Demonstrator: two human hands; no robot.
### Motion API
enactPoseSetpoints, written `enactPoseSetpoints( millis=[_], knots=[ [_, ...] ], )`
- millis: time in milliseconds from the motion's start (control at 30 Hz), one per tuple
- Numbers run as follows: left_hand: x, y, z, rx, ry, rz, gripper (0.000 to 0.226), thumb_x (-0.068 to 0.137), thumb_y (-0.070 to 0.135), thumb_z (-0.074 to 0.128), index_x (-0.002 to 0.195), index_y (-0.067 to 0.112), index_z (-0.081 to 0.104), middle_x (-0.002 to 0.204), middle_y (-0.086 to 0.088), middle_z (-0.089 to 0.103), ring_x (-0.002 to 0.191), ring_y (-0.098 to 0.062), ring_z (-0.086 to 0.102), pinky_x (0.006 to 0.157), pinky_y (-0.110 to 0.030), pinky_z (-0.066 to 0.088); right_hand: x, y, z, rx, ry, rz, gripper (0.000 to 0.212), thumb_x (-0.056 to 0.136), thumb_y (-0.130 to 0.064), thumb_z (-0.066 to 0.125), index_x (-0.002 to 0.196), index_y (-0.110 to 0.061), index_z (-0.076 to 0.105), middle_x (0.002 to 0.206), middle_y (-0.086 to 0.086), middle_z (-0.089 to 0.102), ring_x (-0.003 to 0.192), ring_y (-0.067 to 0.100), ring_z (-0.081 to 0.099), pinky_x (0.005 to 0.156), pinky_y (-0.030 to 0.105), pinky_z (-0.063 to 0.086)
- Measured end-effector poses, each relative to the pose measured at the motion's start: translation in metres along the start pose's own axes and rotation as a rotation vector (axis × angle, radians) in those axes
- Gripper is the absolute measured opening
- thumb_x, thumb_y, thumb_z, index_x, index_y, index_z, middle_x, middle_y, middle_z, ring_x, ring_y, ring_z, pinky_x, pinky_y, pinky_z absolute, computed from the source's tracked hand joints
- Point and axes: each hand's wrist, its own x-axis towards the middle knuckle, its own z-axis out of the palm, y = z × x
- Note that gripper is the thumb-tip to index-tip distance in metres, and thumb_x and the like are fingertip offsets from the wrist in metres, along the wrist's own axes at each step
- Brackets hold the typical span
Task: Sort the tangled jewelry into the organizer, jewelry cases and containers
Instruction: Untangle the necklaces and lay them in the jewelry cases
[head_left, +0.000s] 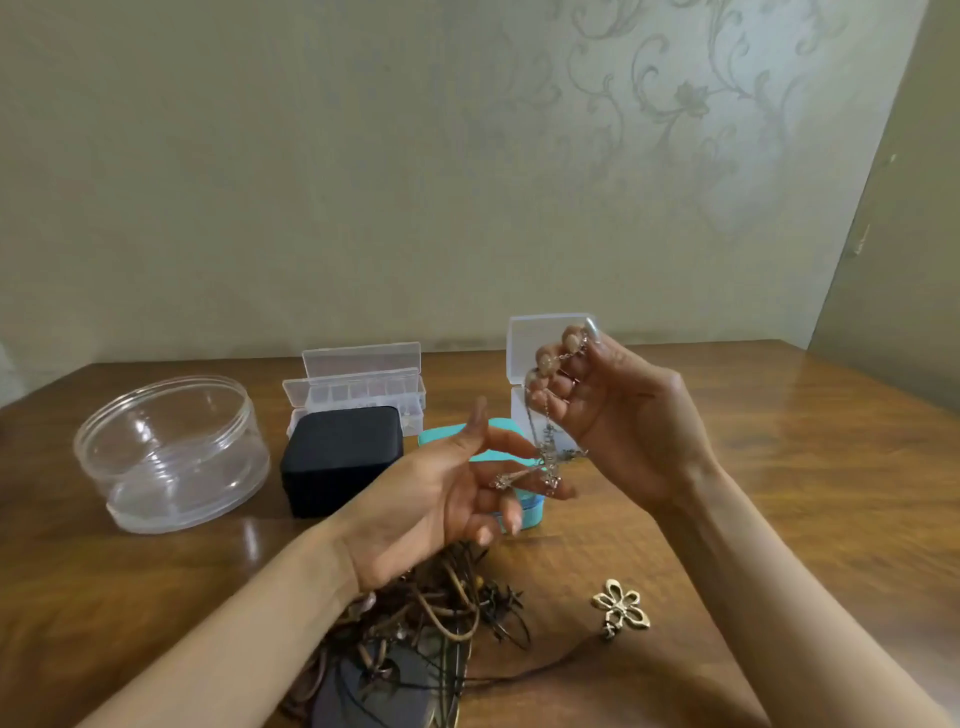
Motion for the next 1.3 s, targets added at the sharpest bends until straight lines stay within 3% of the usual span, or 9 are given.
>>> enactPoseSetpoints(
  millis=[133, 233, 400, 600, 700, 800, 1000, 1133, 1300],
  knots=[
    [-0.003, -0.003, 0.009, 0.072, 0.100, 0.156, 0.013, 0.074, 0.014, 0.062, 0.085, 0.007, 0.064, 0.086, -0.013, 0.071, 0.060, -0.010, 0.062, 0.053, -0.017, 0.051, 0.001, 0.000, 0.001, 0.049, 0.069, 0.015, 0.026, 0.086, -0.015, 0.041, 0.071, -0.012, 0.063, 0.068, 0.005, 0.058, 0.070, 0.019, 0.064, 0.067, 0.027, 0.055],
    [-0.002, -0.002, 0.004, 0.137, 0.248, 0.285, 0.015, 0.074, 0.009, 0.062, 0.089, 0.005, 0.060, 0.087, -0.013, 0.073, 0.067, -0.015, 0.069, 0.059, -0.018, 0.055, 0.001, -0.001, -0.002, 0.127, 0.159, 0.008, 0.019, 0.084, -0.015, 0.044, 0.073, -0.011, 0.060, 0.064, 0.003, 0.052, 0.060, 0.016, 0.058, 0.058, 0.024, 0.052],
    [0.000, 0.002, -0.007, 0.338, 0.498, 0.409, 0.014, 0.085, 0.005, 0.060, 0.097, 0.008, 0.056, 0.084, -0.010, 0.073, 0.072, -0.023, 0.072, 0.058, -0.022, 0.057, 0.003, -0.003, -0.010, 0.130, 0.162, 0.027, 0.010, 0.082, -0.018, 0.050, 0.075, -0.012, 0.054, 0.053, -0.005, 0.031, 0.043, 0.006, 0.030, 0.040, 0.016, 0.030],
    [-0.002, 0.008, -0.012, 0.319, 0.671, 0.583, 0.005, 0.087, 0.006, 0.060, 0.089, 0.011, 0.060, 0.082, -0.009, 0.071, 0.067, -0.018, 0.072, 0.050, -0.018, 0.053, 0.002, -0.001, -0.010, -0.459, 0.244, 0.030, 0.019, 0.083, -0.026, 0.059, 0.078, -0.008, 0.064, 0.045, -0.008, 0.026, 0.039, 0.006, 0.021, 0.039, 0.018, 0.018],
    [-0.004, 0.011, -0.012, 0.316, 0.725, 0.675, 0.005, 0.086, 0.006, 0.061, 0.087, 0.011, 0.060, 0.077, -0.007, 0.070, 0.063, -0.014, 0.070, 0.049, -0.016, 0.051, -0.001, 0.007, 0.000, -0.888, 0.217, 0.094, 0.038, 0.066, -0.039, 0.070, 0.085, -0.006, 0.073, 0.046, -0.007, 0.044, 0.041, 0.005, 0.032, 0.041, 0.017, 0.024],
    [-0.006, 0.011, -0.012, 0.337, 0.749, 0.732, 0.007, 0.086, 0.006, 0.061, 0.086, 0.013, 0.059, 0.069, 0.000, 0.069, 0.059, -0.012, 0.069, 0.049, -0.017, 0.052, -0.002, 0.015, 0.009, -1.106, 0.093, 0.115, 0.024, 0.070, -0.026, 0.075, 0.084, -0.006, 0.075, 0.052, -0.010, 0.059, 0.041, -0.002, 0.043, 0.042, 0.009, 0.029],
    [-0.006, 0.010, -0.012, 0.335, 0.760, 0.731, 0.008, 0.087, 0.006, 0.059, 0.085, 0.013, 0.059, 0.068, 0.002, 0.070, 0.061, -0.013, 0.070, 0.047, -0.016, 0.051, -0.004, 0.007, 0.008, -0.838, 0.151, 0.094, 0.025, 0.067, -0.032, 0.068, 0.071, -0.008, 0.072, 0.046, -0.009, 0.049, 0.044, 0.008, 0.027, 0.042, 0.014, 0.024],
    [-0.005, 0.008, -0.011, 0.405, 0.670, 0.734, 0.011, 0.088, -0.003, 0.056, 0.086, 0.006, 0.062, 0.087, 0.003, 0.072, 0.073, -0.013, 0.072, 0.054, -0.016, 0.053, -0.003, 0.008, 0.005, -0.709, 0.119, 0.051, 0.015, 0.072, -0.023, 0.065, 0.065, -0.011, 0.071, 0.063, -0.002, 0.062, 0.048, 0.007, 0.036, 0.045, 0.015, 0.029],
    [-0.002, 0.001, -0.012, 0.514, 0.628, 0.670, 0.021, 0.091, -0.001, 0.051, 0.086, 0.017, 0.060, 0.084, 0.000, 0.071, 0.079, -0.012, 0.072, 0.063, -0.022, 0.056, -0.003, 0.010, 0.006, -0.720, 0.095, -0.011, 0.017, 0.076, -0.024, 0.063, 0.069, -0.010, 0.070, 0.065, -0.001, 0.064, 0.049, 0.008, 0.036, 0.045, 0.015, 0.031]
  ],
)
